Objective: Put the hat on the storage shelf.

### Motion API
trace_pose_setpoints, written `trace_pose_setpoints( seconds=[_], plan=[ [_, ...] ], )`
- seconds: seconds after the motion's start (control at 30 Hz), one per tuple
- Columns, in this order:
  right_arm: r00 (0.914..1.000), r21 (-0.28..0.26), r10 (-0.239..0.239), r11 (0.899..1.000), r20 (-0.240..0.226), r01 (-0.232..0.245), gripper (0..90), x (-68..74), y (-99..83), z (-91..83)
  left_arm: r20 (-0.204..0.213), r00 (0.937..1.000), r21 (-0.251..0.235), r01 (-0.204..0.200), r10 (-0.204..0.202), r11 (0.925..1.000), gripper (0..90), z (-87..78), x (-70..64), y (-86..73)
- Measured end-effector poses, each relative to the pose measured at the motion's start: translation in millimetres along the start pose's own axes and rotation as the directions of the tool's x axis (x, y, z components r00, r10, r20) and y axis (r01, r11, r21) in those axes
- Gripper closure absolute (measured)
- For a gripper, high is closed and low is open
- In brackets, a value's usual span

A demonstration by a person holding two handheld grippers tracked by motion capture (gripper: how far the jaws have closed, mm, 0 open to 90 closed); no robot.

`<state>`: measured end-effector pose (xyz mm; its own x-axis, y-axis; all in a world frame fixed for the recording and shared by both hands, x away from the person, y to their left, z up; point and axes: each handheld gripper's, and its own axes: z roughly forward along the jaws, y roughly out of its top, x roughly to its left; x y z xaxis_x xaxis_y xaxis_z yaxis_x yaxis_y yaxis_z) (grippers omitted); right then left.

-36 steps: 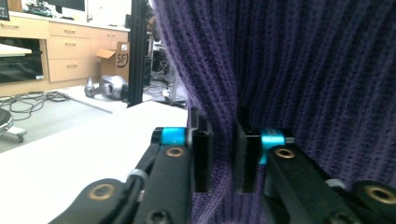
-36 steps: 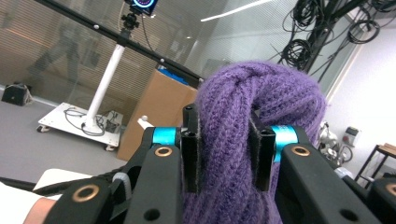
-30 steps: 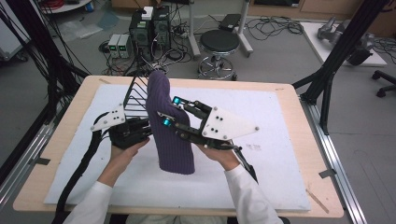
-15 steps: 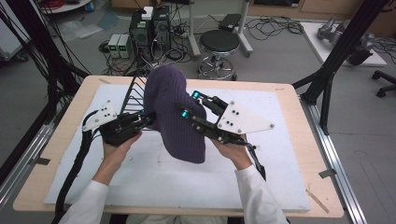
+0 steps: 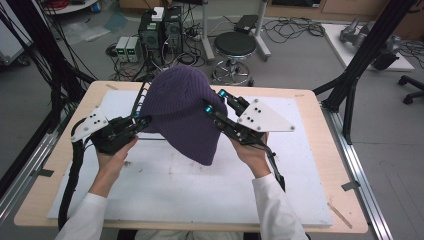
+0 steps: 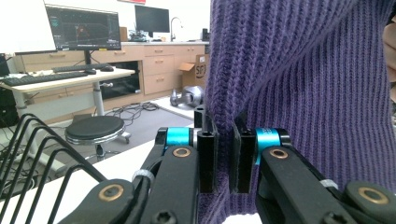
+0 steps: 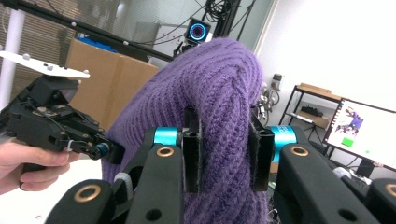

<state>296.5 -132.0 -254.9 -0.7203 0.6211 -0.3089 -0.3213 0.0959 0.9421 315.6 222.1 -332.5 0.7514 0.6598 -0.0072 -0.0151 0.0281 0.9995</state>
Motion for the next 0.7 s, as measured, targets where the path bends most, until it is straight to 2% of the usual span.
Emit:
trace_pose_setpoints(
  seconds=[0.17, 0.37, 0.7],
  plan=[
    [0.9999, 0.003, 0.003, 1.0, 0.011, -0.003, 73.2, -2.3, -3.7, 5.5, -0.016, 0.9998, -0.008, -0.008, 0.008, 0.9999, 83.8, -0.4, 4.1, 0.3],
    [0.9997, 0.01, -0.002, 1.0, 0.026, 0.001, 73.1, -5.7, -6.3, 15.4, -0.041, 0.9991, -0.027, -0.009, 0.008, 0.9996, 83.8, -4.3, 15.8, 3.1],
    [0.9997, 0.0, -0.013, 1.0, 0.02, 0.013, 73.0, -12.1, 2.4, 45.7, -0.094, 0.9954, -0.065, -0.025, 0.019, 0.9976, 83.8, -9.5, 30.1, 11.7]
  ],
)
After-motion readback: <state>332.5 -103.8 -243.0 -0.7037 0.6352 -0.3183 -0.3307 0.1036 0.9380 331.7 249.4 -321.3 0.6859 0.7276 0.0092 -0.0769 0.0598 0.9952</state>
